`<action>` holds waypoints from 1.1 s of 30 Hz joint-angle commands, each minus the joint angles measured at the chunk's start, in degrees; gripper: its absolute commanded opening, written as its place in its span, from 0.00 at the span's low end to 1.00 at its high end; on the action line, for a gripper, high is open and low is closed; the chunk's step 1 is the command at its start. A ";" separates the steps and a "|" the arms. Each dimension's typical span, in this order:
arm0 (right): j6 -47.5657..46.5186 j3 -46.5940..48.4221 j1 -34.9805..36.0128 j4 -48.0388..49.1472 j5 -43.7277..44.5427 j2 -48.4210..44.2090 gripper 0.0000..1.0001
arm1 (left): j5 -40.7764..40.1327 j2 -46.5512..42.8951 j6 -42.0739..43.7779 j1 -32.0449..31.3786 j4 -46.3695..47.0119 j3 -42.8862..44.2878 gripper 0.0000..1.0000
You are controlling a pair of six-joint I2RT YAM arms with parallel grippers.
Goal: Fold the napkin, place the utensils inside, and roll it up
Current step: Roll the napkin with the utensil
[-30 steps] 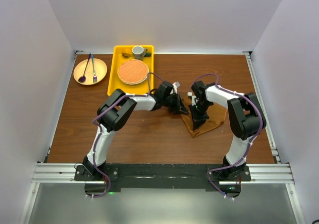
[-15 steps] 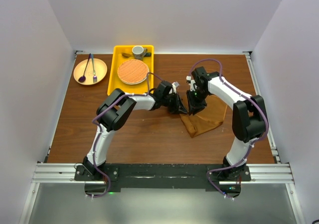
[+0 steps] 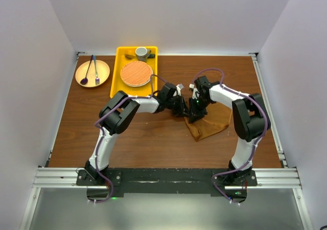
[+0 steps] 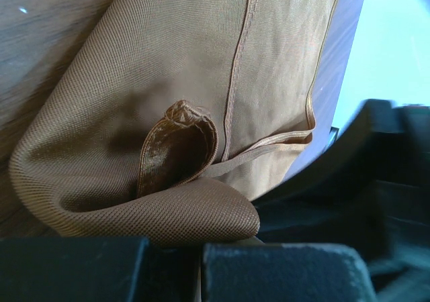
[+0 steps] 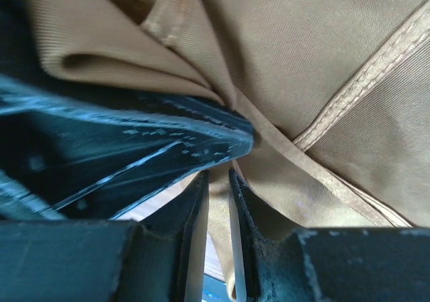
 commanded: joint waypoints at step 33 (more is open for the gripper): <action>0.40 -6.17 -0.32 4.47 2.40 5.72 0.06 | 4.61 -11.55 5.16 8.81 1.65 -4.78 0.10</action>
